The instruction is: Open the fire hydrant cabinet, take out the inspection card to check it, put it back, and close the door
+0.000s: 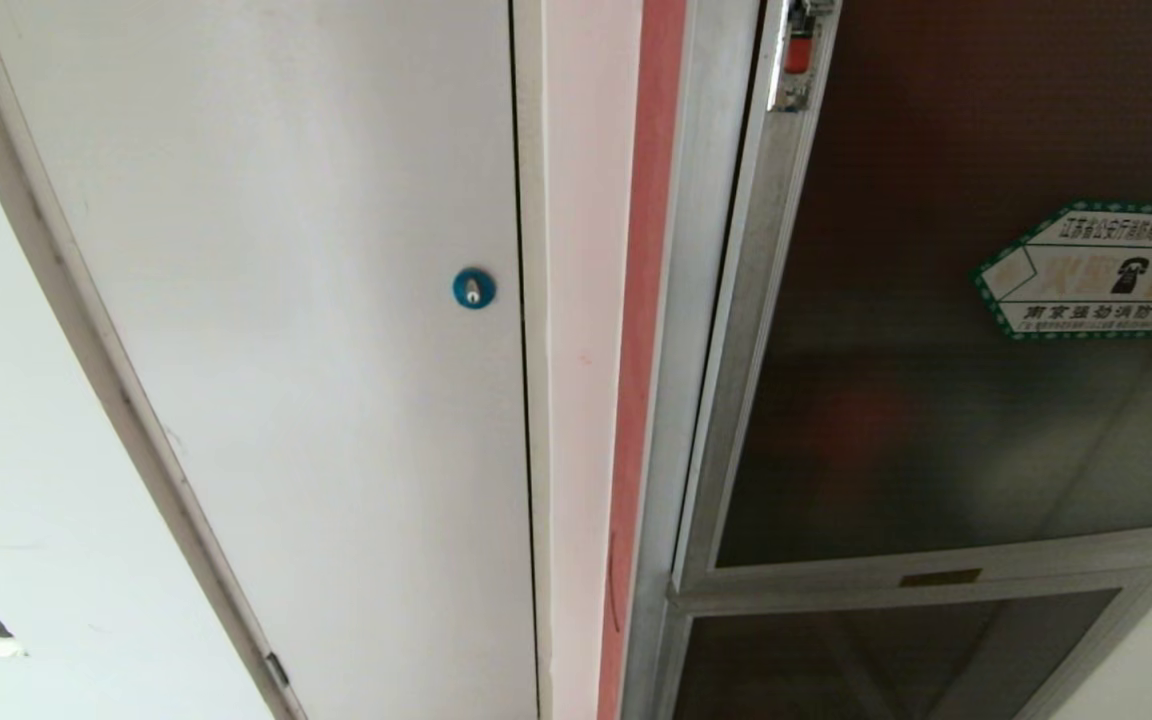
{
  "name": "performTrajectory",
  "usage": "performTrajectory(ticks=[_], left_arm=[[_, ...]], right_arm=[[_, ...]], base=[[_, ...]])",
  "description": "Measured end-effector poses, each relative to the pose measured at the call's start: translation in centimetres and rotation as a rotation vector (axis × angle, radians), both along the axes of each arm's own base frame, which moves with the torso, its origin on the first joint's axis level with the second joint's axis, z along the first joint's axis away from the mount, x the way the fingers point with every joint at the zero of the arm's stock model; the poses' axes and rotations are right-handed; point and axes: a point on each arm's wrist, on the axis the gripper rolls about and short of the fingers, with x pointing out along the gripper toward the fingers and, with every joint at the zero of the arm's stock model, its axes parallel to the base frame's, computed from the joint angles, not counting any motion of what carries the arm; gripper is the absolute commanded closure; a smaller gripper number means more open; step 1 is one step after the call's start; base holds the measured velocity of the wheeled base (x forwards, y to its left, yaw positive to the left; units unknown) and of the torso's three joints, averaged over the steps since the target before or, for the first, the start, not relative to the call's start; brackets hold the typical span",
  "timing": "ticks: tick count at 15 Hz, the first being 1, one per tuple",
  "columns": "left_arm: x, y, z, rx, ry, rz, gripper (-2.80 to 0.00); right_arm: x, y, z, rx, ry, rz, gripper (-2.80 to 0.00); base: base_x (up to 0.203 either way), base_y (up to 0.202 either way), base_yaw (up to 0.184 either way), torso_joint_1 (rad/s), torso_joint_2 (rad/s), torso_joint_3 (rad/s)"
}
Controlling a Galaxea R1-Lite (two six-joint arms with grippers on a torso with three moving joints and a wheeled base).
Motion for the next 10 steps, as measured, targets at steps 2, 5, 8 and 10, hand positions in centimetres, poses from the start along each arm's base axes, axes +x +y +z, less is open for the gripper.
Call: performTrajectory(ticks=[2, 5, 8, 10], left_arm=[[-0.1, 0.0, 1.8, 0.000, -0.015, -0.010, 0.00], [0.7, -0.1, 6.5, -0.003, -0.009, -0.110, 0.00], [2.9, -0.5, 11.8, -0.020, 0.017, -0.282, 0.00], [5.2, -1.0, 15.3, -0.041, 0.041, -0.437, 0.00]], right_arm=[[0.0, 0.0, 0.0, 0.000, 0.000, 0.000, 0.00], [0.0, 0.0, 0.0, 0.000, 0.000, 0.000, 0.00], [0.0, 0.0, 0.0, 0.000, 0.000, 0.000, 0.00], [0.0, 0.0, 0.0, 0.000, 0.000, 0.000, 0.00]], base=[[0.000, 0.000, 0.000, 0.000, 0.00, 0.000], [0.000, 0.000, 0.000, 0.000, 0.00, 0.000], [0.000, 0.000, 0.000, 0.000, 0.00, 0.000], [0.000, 0.000, 0.000, 0.000, 0.00, 0.000]])
